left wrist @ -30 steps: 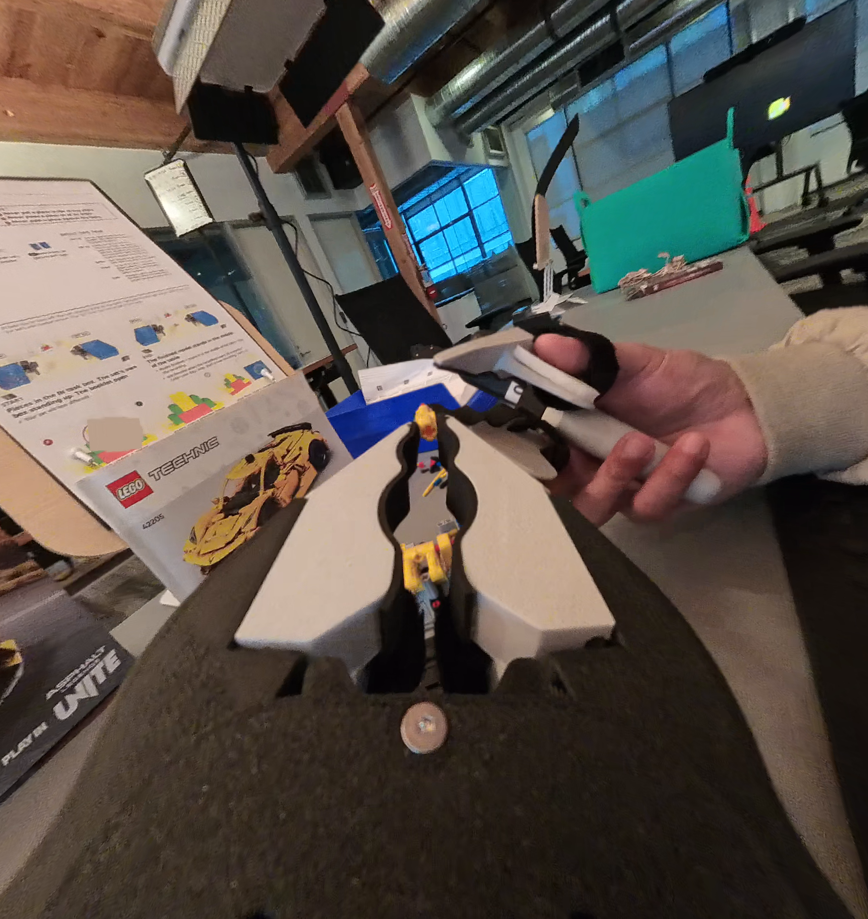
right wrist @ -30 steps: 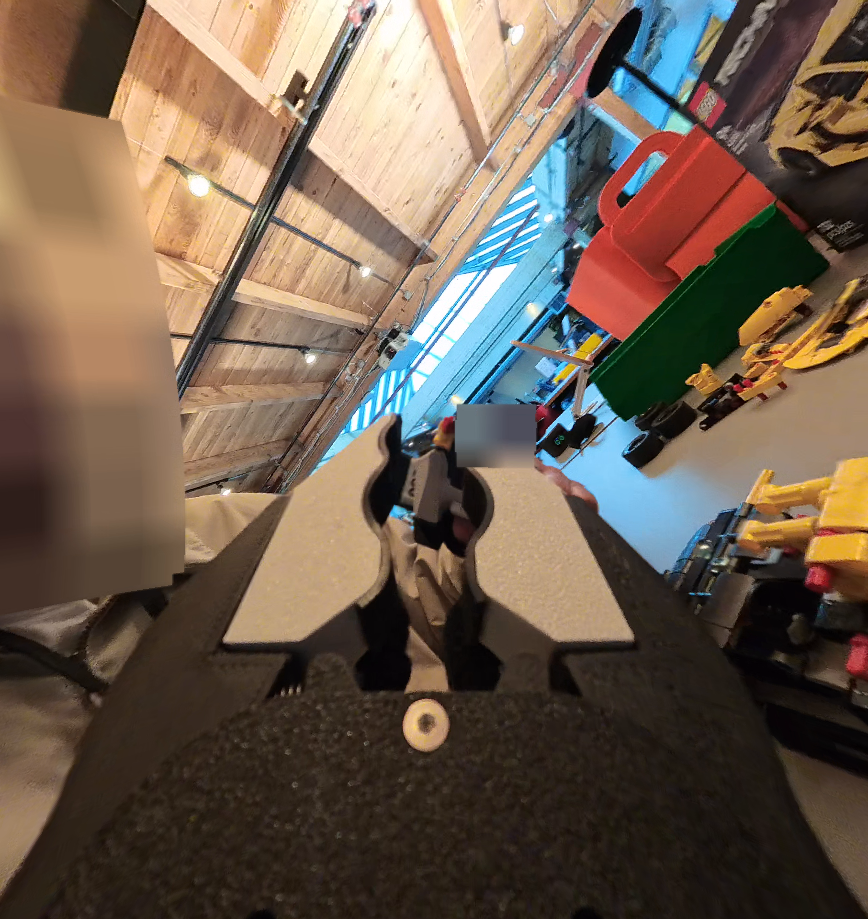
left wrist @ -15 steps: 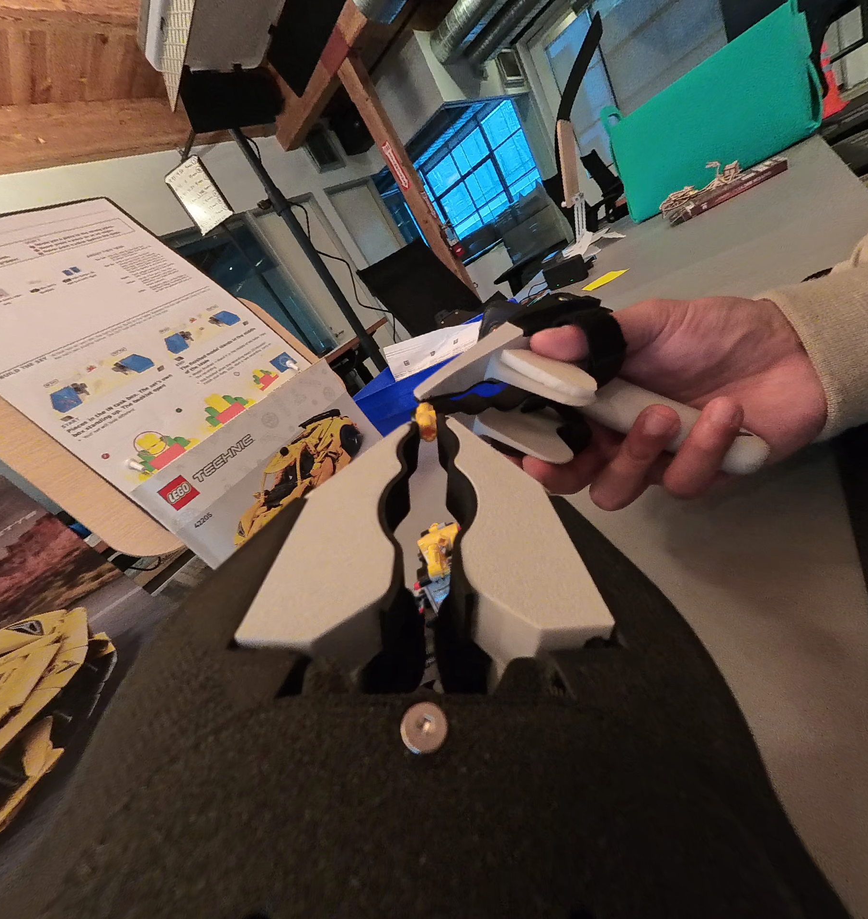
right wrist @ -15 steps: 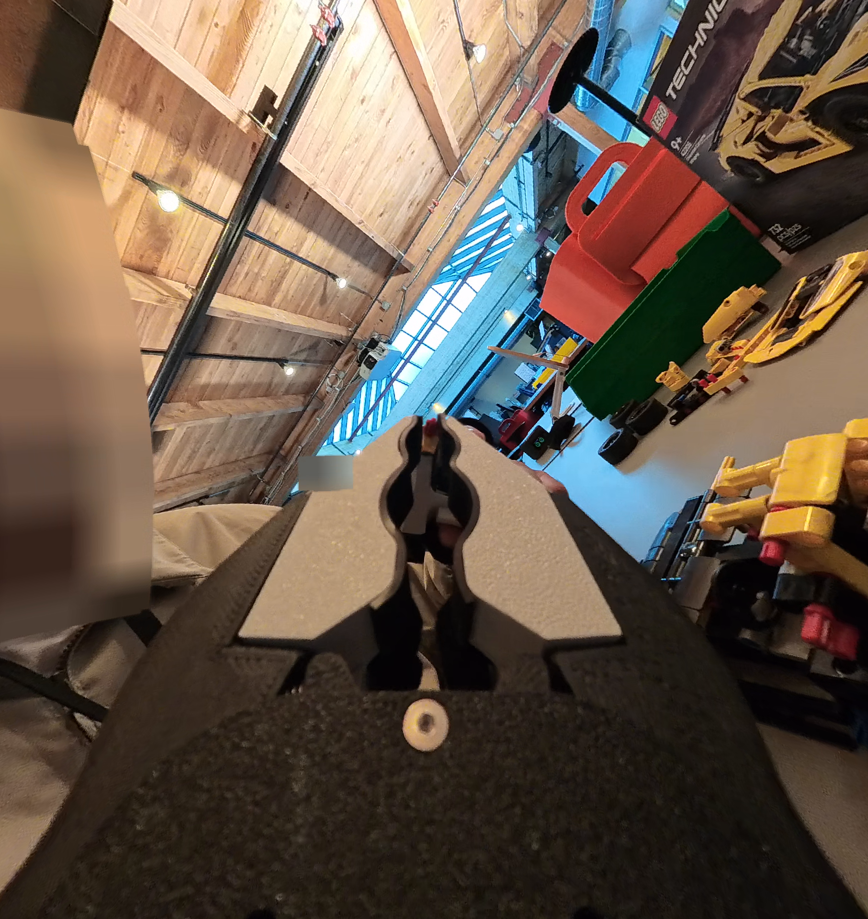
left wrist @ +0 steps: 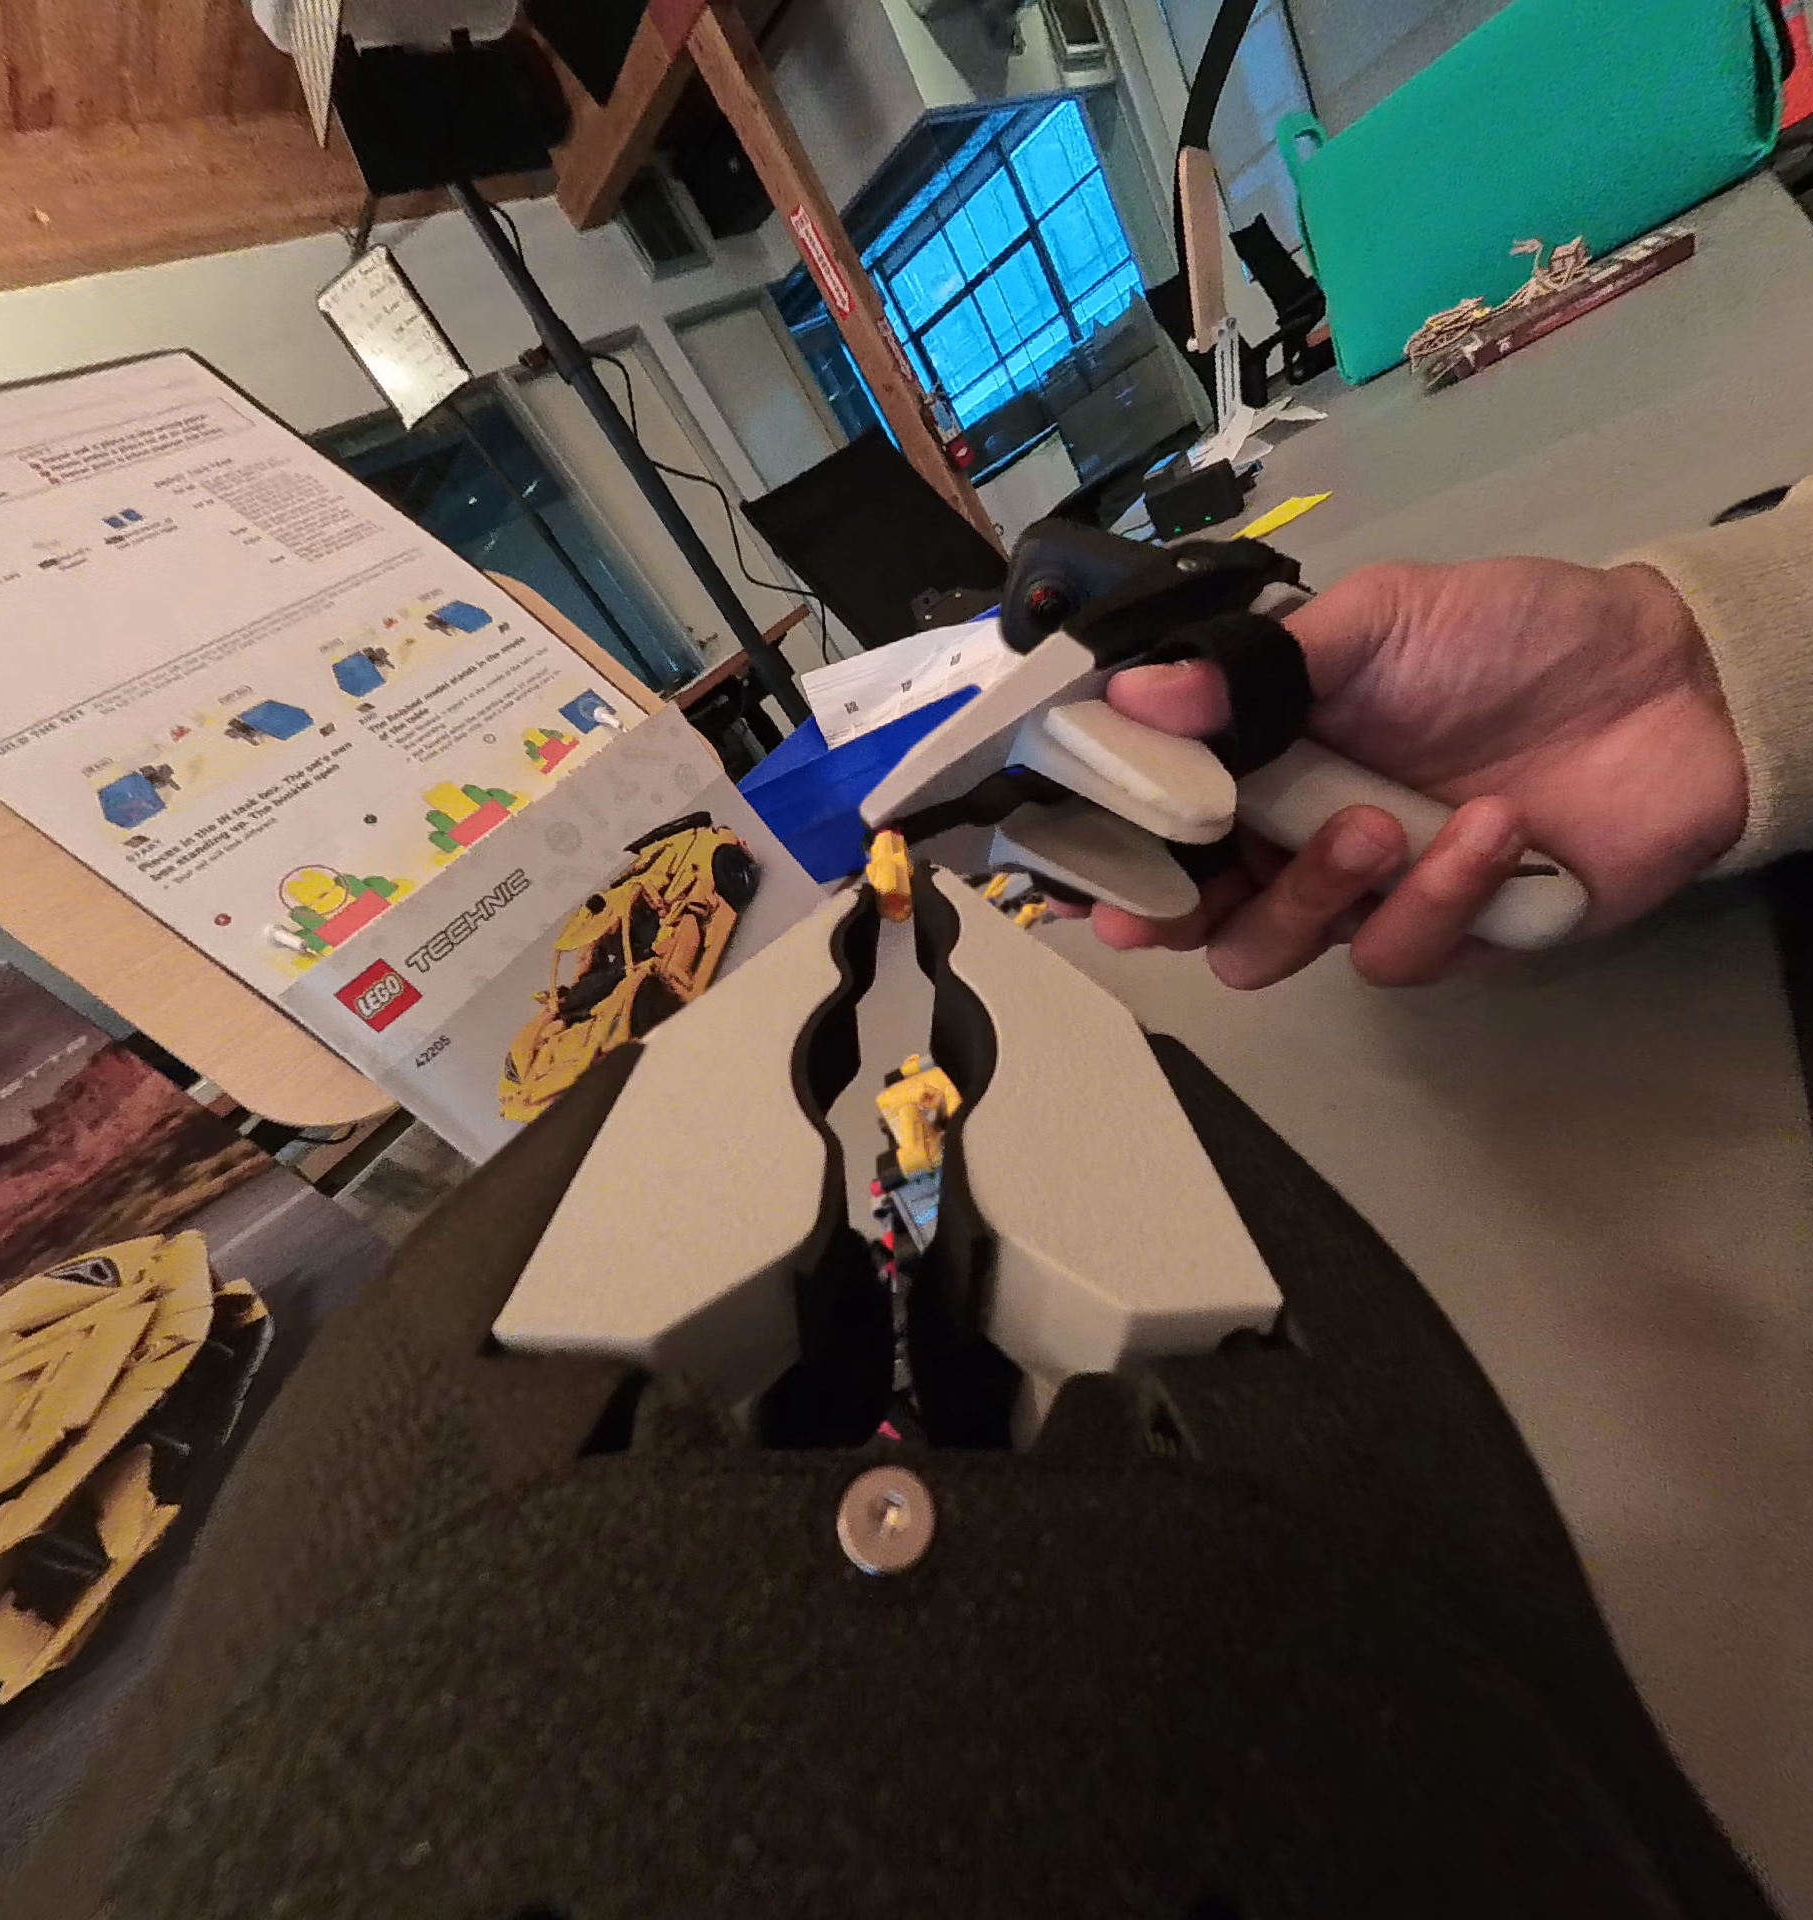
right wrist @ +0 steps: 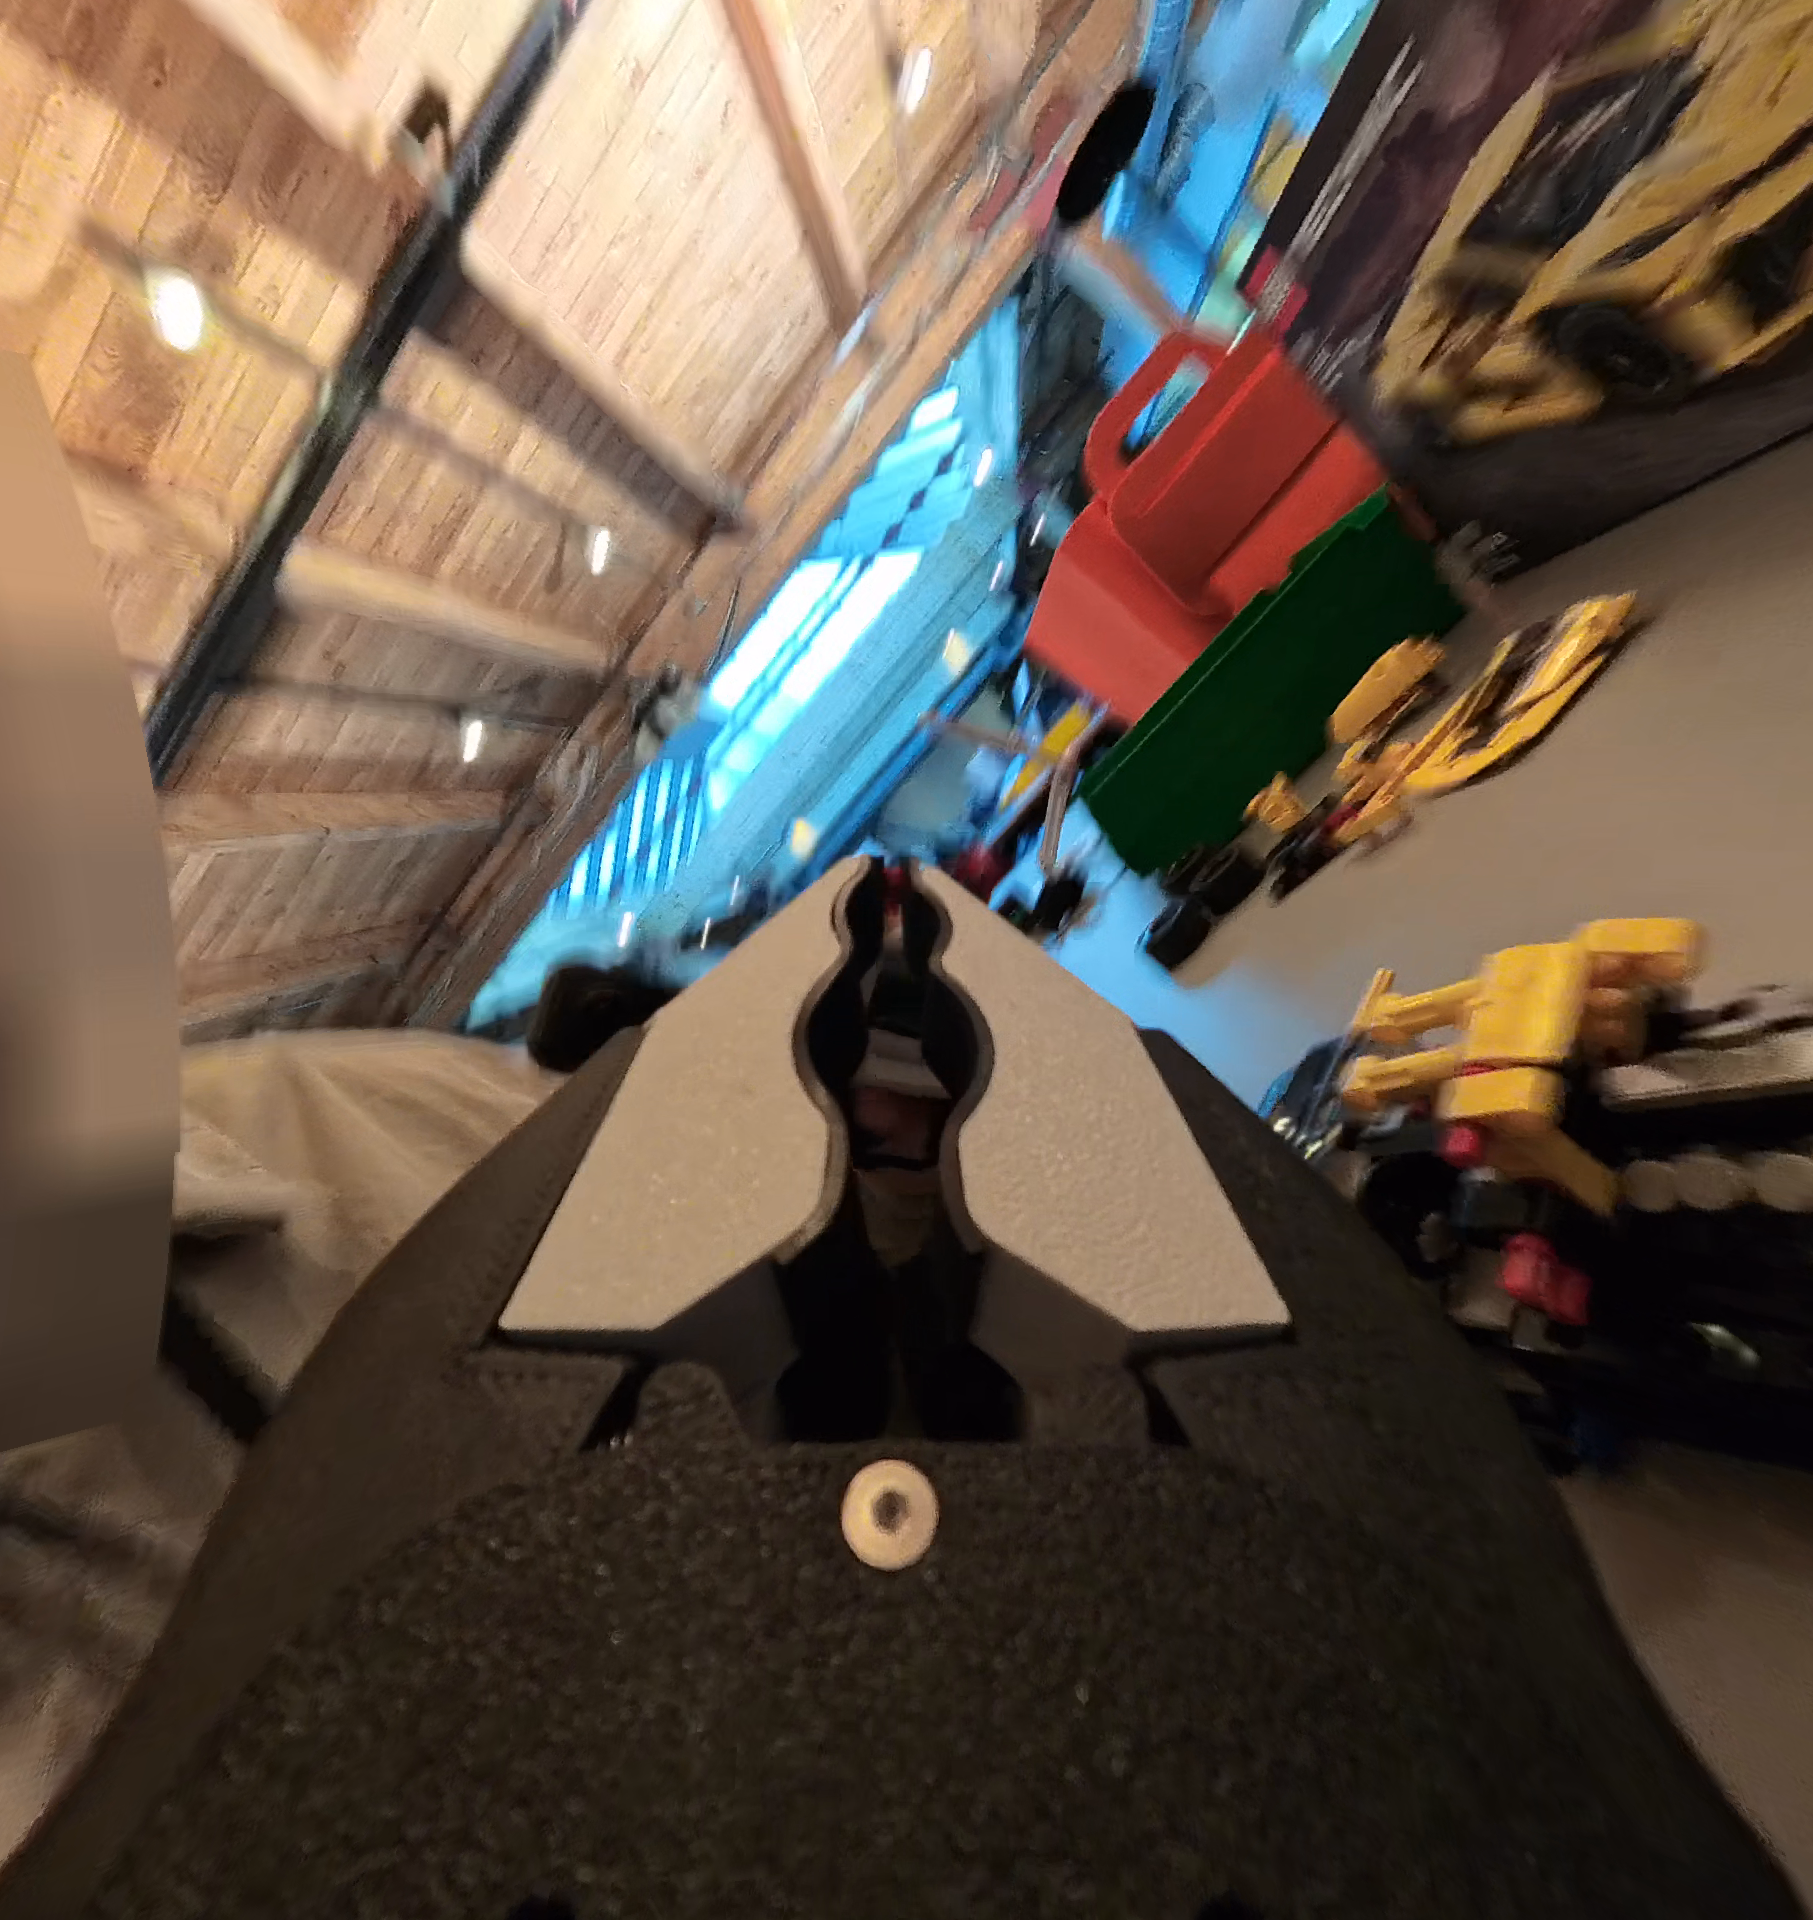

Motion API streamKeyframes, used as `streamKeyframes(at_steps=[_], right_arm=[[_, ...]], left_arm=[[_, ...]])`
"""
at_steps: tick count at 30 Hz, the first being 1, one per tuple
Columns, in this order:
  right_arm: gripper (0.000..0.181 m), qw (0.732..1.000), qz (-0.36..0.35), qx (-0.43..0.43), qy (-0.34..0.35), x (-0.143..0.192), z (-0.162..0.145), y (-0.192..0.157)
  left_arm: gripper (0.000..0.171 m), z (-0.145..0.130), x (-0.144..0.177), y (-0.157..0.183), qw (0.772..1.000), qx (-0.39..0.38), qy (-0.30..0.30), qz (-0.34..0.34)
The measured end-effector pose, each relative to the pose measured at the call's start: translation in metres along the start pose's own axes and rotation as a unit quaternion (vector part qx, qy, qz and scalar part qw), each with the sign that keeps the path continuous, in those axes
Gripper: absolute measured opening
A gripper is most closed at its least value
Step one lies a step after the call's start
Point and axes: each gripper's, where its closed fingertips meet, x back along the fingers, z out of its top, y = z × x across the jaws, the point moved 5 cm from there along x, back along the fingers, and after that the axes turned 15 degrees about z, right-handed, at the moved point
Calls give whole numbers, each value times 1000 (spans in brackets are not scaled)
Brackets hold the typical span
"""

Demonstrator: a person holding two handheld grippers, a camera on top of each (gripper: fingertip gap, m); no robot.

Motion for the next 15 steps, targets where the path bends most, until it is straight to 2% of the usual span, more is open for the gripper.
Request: streamKeyframes(at_steps=[1, 2, 3, 5, 6, 7, 9, 10, 12, 14, 15], right_arm=[[2, 997, -10, 1, 80, 18, 20, 1], [1, 991, -11, -15, 130, 43, 38, 3], [1, 990, -34, -10, 139, 62, 47, 2], [2, 992, -97, 47, 70, 67, 54, -10], [1, 983, -163, 80, 28, 74, 61, -10], [2, 955, -271, 120, -21, 93, 69, -3], [3, 839, -501, 182, -113, 155, 88, 5], [3, 796, -557, 182, -148, 177, 92, 3], [5, 756, -608, 169, -177, 204, 94, -1], [9, 741, -619, 185, -183, 214, 98, -6], [10, 736, -624, 190, -183, 217, 101, -10]], left_arm=[[6, 4, 4, -8, 1000, 14, 15, 14], [6, 6, 7, -16, 999, 32, 15, 24], [6, 4, 9, -23, 998, 51, 11, 29], [6, 0, 11, -20, 998, 65, 5, 3], [6, -2, 10, -13, 998, 61, -2, -20], [7, -6, 7, -6, 997, 58, -15, -39], [6, -14, 2, 9, 990, 79, -67, -98], [7, -18, -2, 11, 984, 103, -99, -109], [7, -22, -9, 16, 963, 160, -161, -146], [7, -20, -19, 15, 938, 216, -217, -161], [7, -15, -22, 17, 919, 242, -249, -188]])
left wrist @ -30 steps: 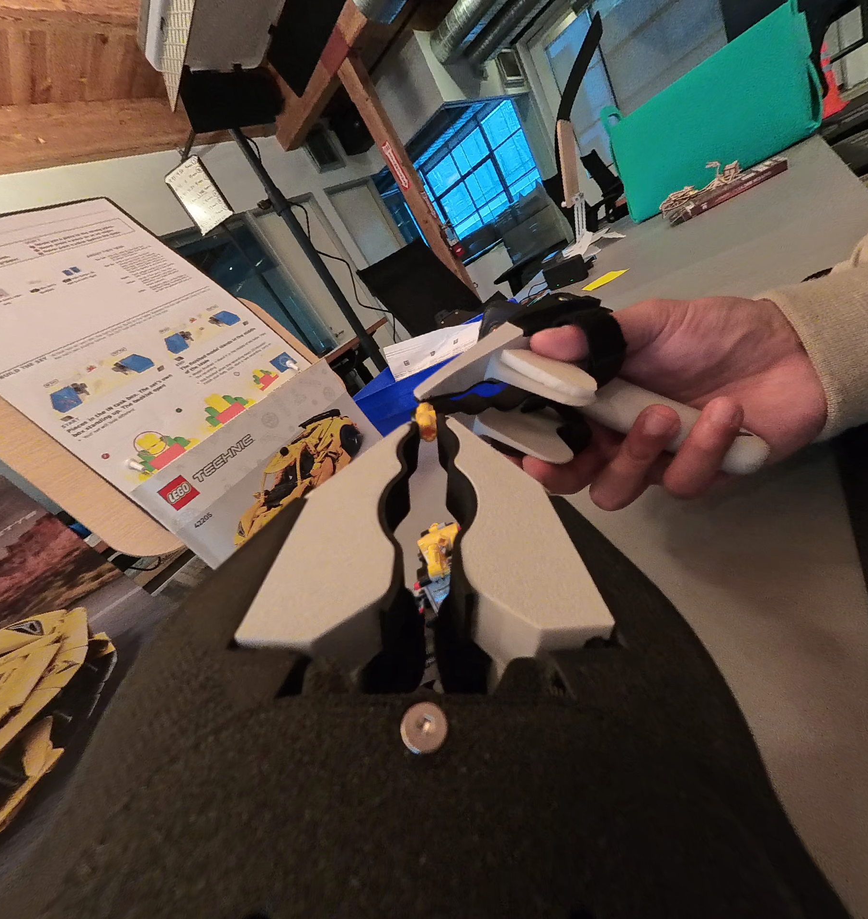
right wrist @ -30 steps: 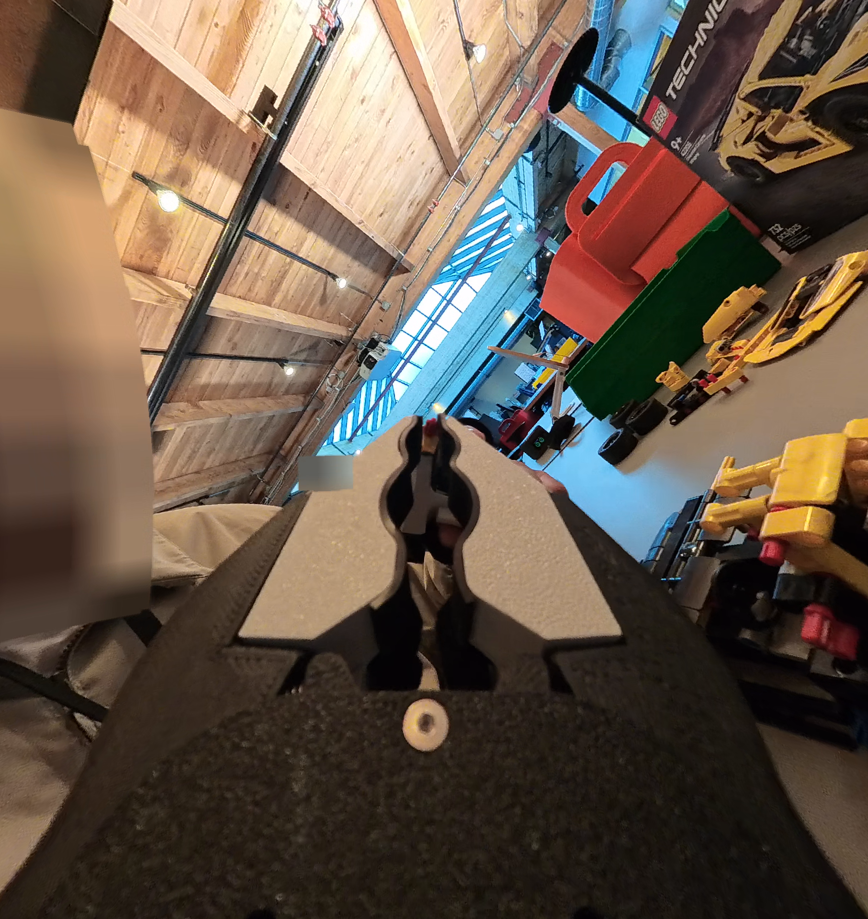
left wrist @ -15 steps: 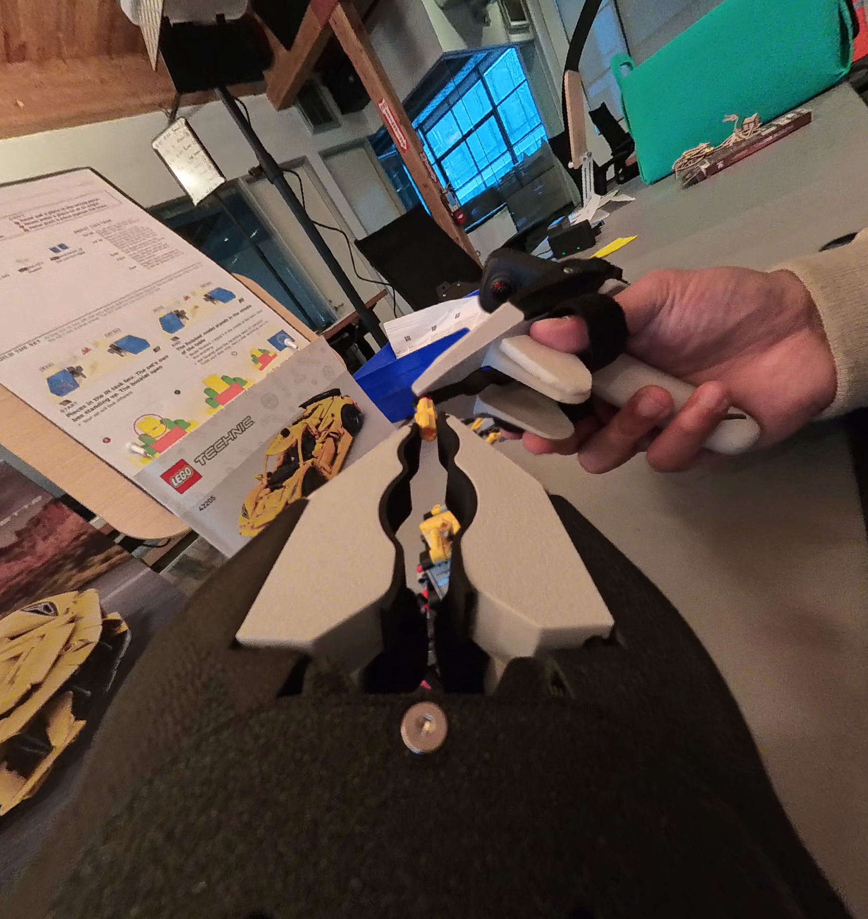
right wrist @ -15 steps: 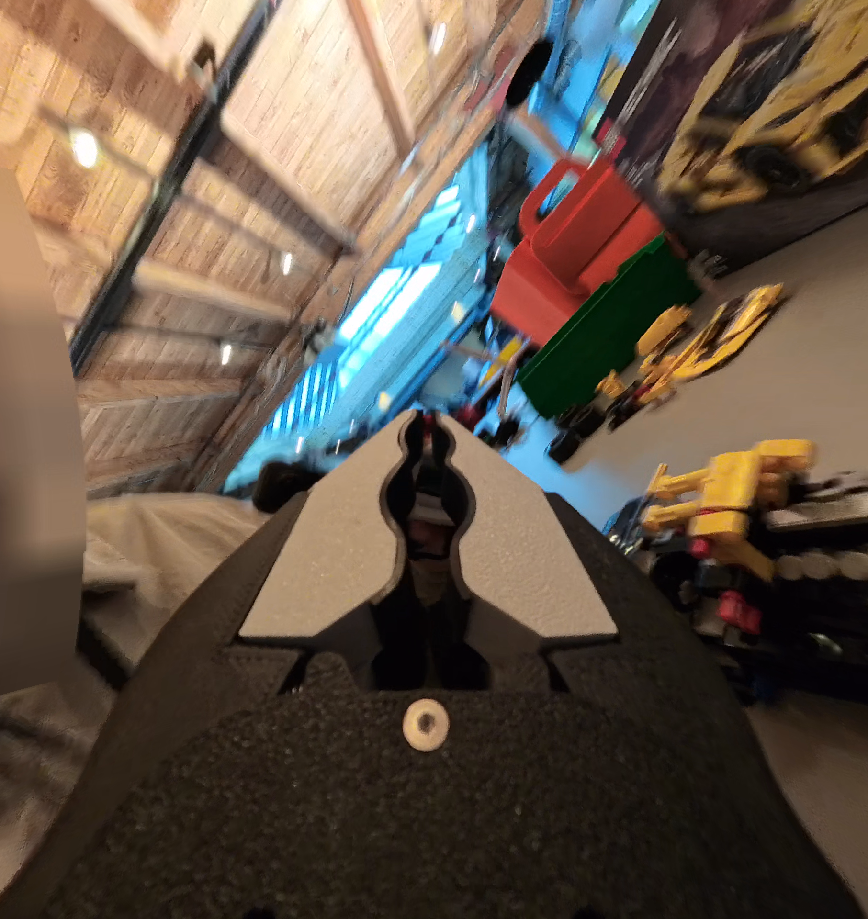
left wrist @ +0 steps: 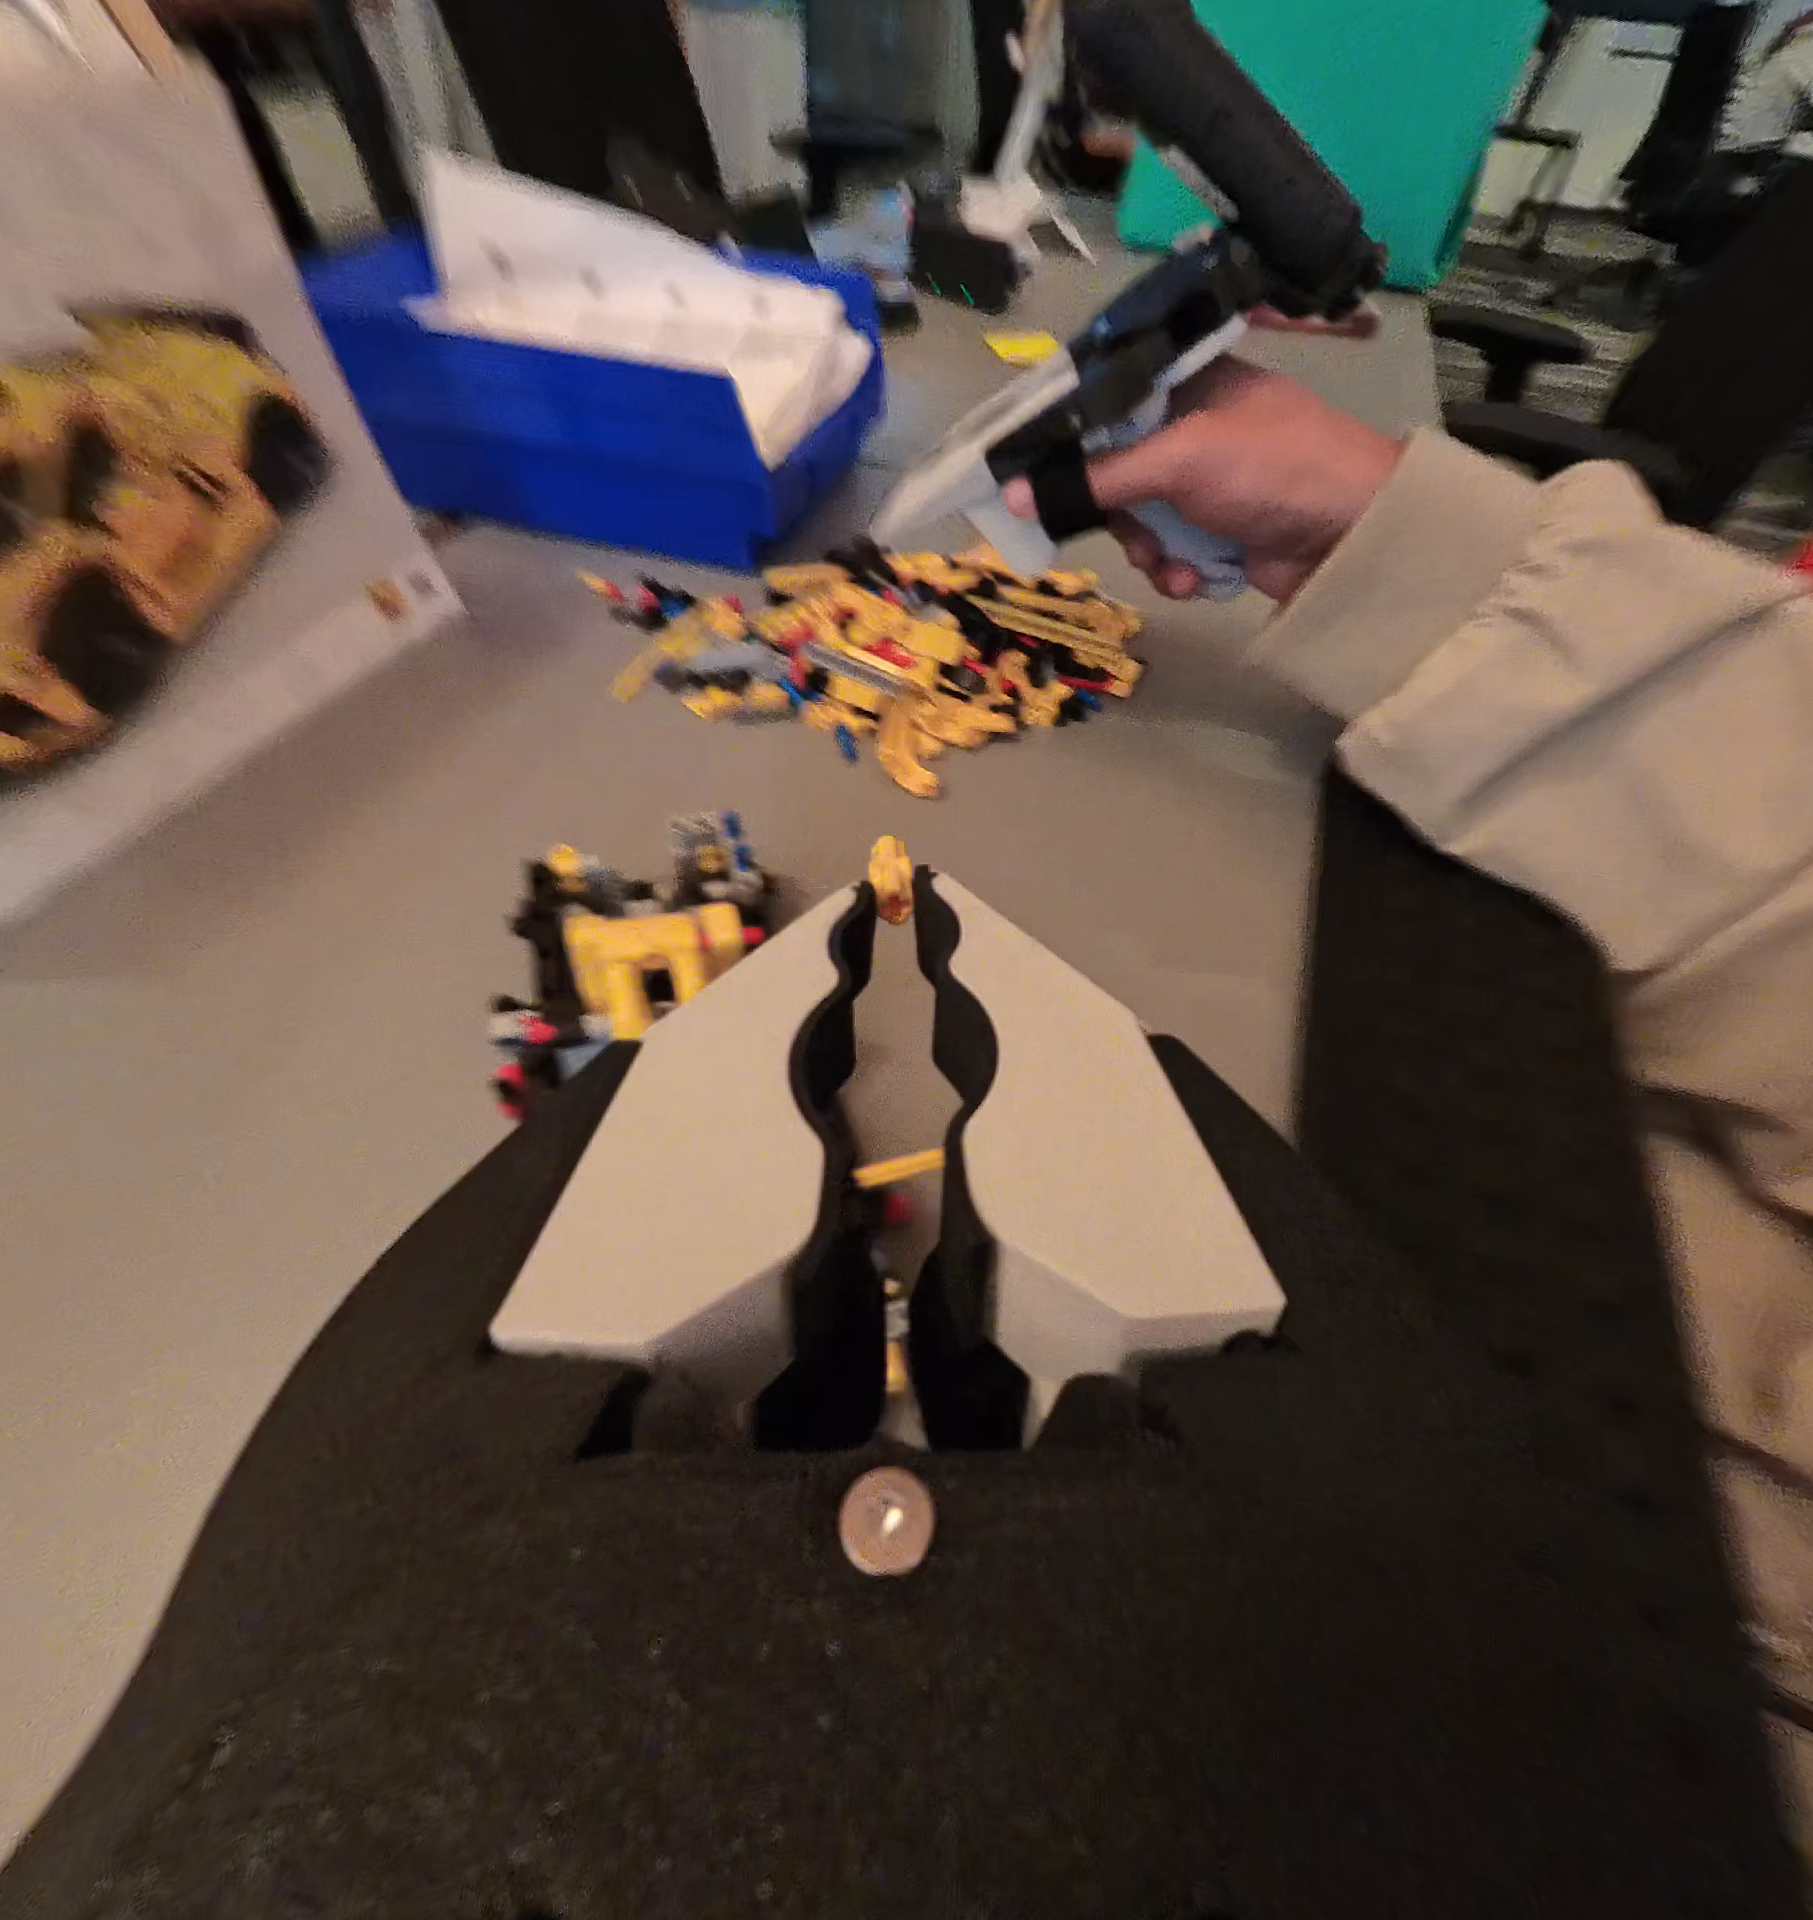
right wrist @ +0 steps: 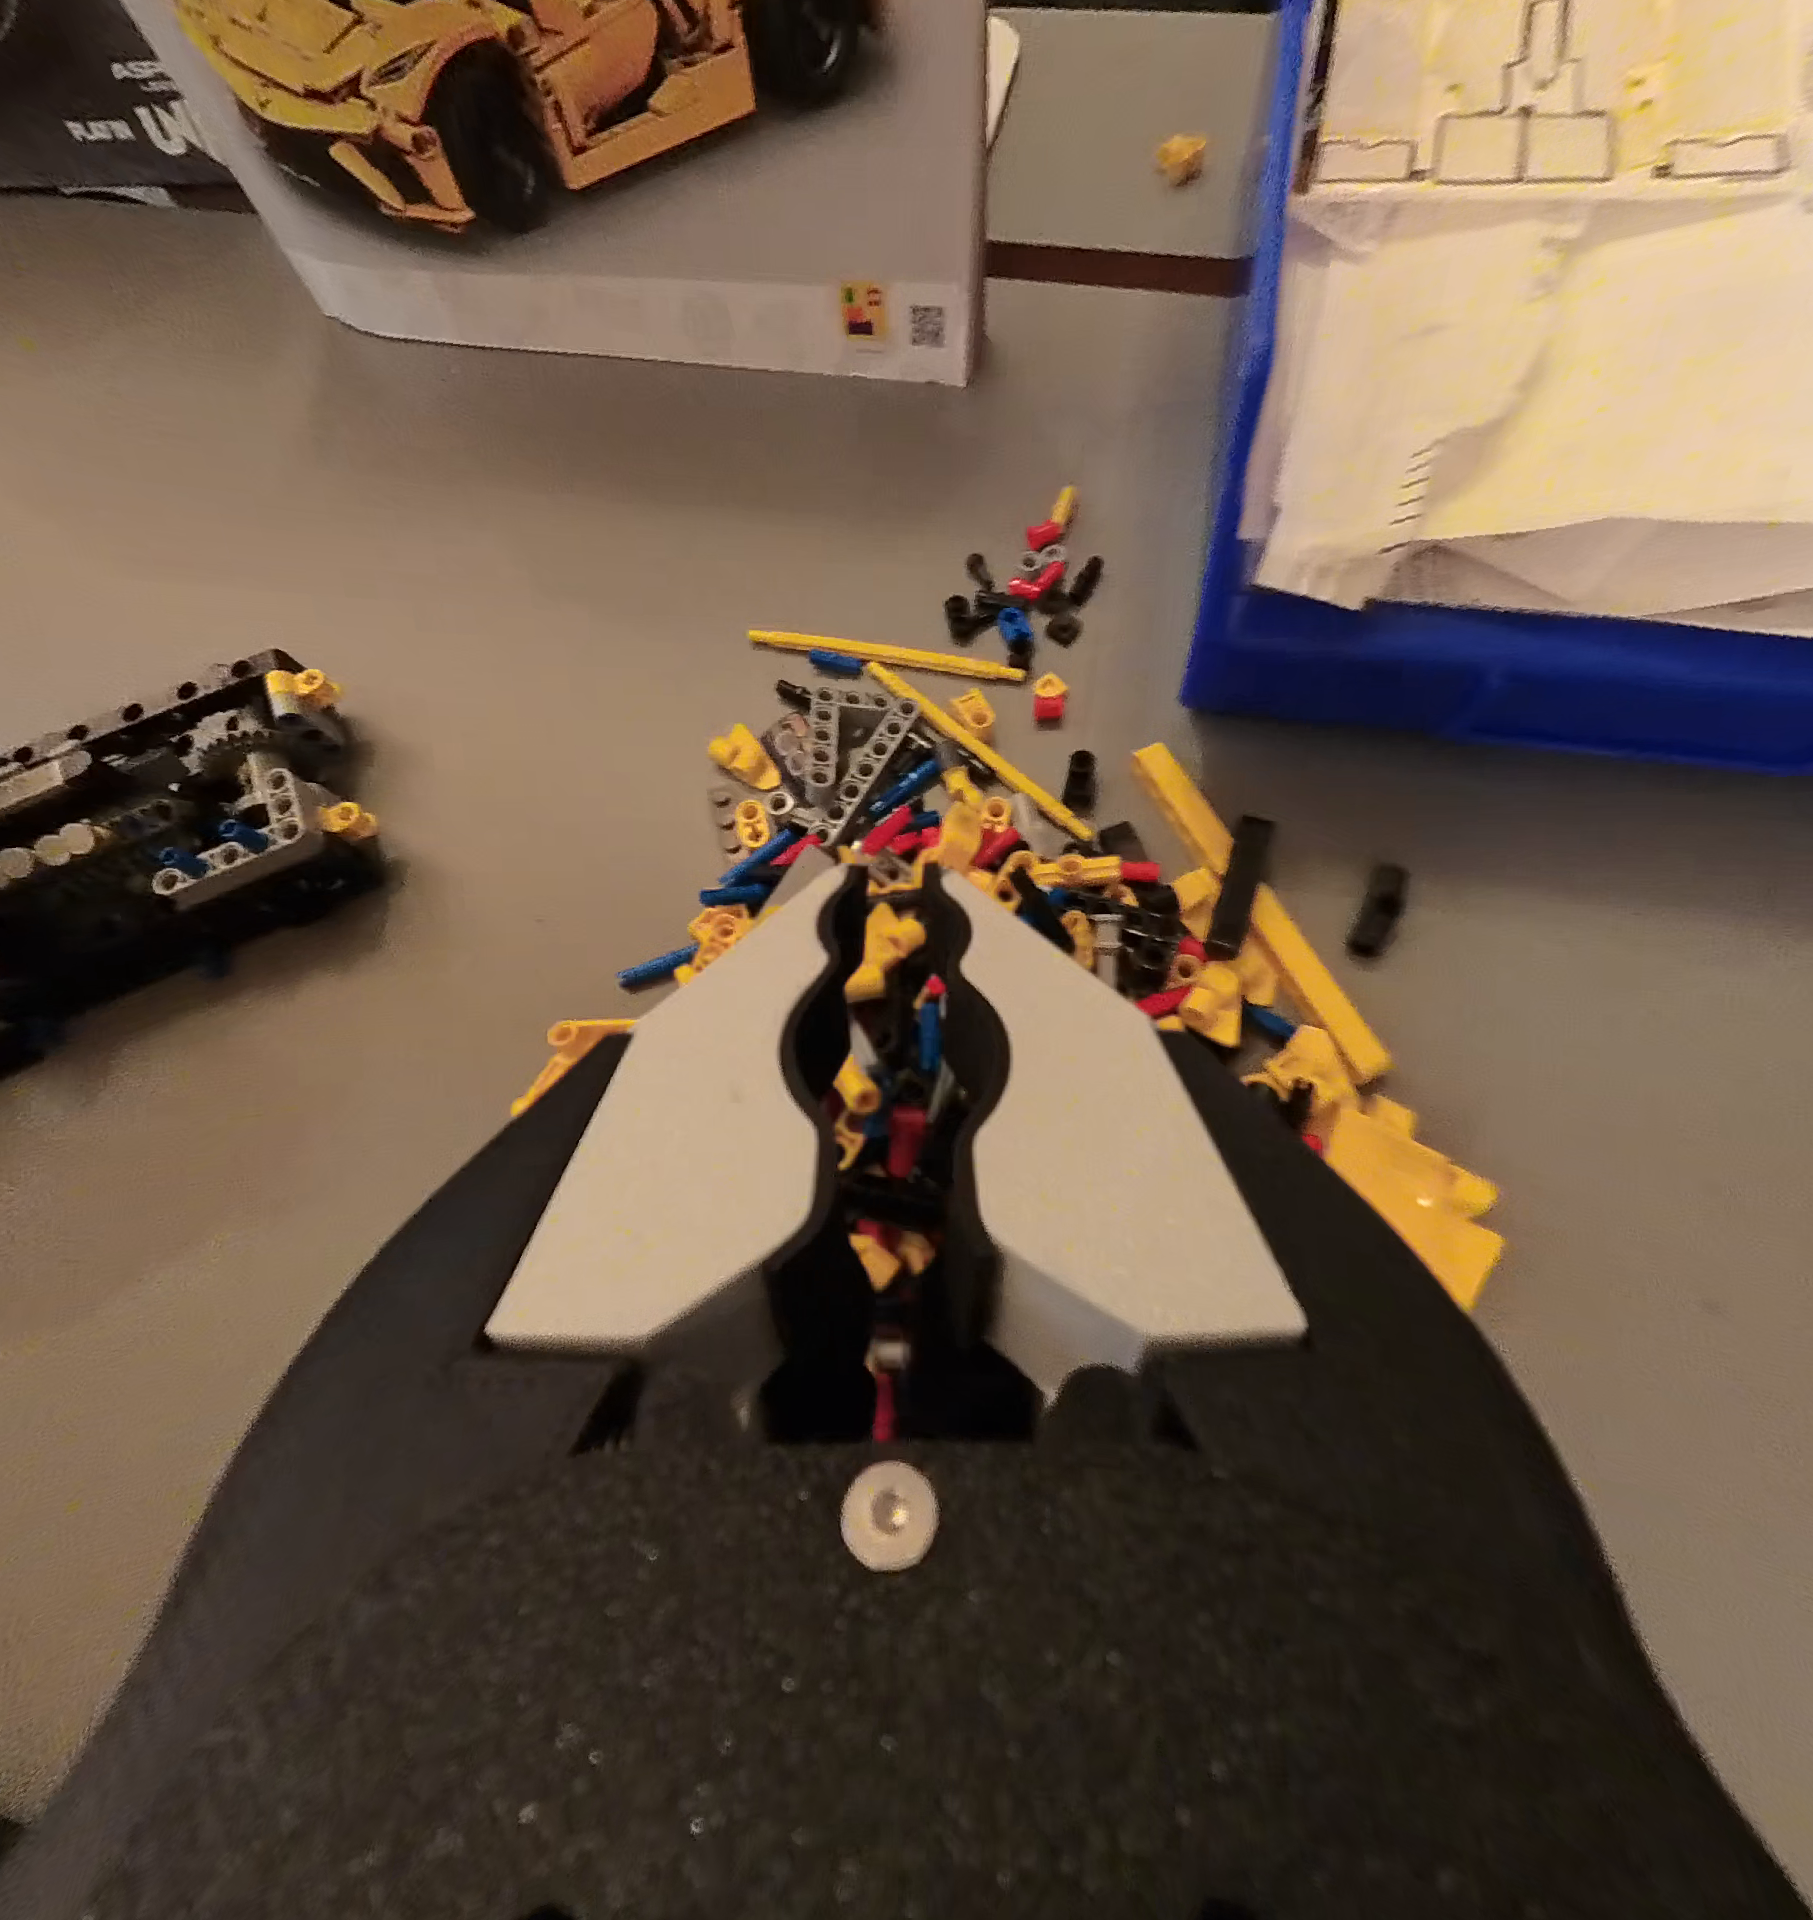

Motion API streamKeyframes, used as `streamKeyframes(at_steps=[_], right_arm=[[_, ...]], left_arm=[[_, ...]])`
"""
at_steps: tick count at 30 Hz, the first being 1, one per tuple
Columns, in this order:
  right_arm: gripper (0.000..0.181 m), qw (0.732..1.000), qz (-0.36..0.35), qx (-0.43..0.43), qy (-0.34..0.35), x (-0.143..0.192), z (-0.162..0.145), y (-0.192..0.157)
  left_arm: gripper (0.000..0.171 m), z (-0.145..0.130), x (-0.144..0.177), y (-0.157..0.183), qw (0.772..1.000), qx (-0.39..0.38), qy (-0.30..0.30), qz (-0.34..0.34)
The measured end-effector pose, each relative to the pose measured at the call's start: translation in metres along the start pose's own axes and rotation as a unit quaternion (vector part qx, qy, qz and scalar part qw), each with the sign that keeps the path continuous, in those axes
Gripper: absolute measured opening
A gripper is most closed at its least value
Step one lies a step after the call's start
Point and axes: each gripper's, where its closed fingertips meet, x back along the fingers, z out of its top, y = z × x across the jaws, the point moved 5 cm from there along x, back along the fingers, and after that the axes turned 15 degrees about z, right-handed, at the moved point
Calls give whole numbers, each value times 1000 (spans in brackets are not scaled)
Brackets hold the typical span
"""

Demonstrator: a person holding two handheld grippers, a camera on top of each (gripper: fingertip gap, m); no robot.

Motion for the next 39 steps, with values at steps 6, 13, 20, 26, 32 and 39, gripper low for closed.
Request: streamKeyframes(at_steps=[6, 13, 20, 26, 32, 39], right_arm=[[13, 999, 12, -14, 44, 30, 11, 8], [10, 993, 30, -15, 111, 68, 33, -4], [11, 994, 33, -24, 102, 75, 24, -2], [16, 992, 88, -8, 89, 57, 24, -21], [29, 964, 255, 69, 38, 17, 29, -106], [39, 900, 411, -18, -145, -85, 33, -158]], left_arm=[[7, 40, -31, 30, 984, 22, -154, -92], [7, 68, -184, 41, 980, -41, -188, -47], [8, 56, -272, 47, 966, 18, -232, -109], [41, 72, -233, 16, 976, 7, -208, -72], [40, 58, -85, -59, 990, -54, -125, -21], [47, -20, -19, -67, 996, -10, -70, 53]])
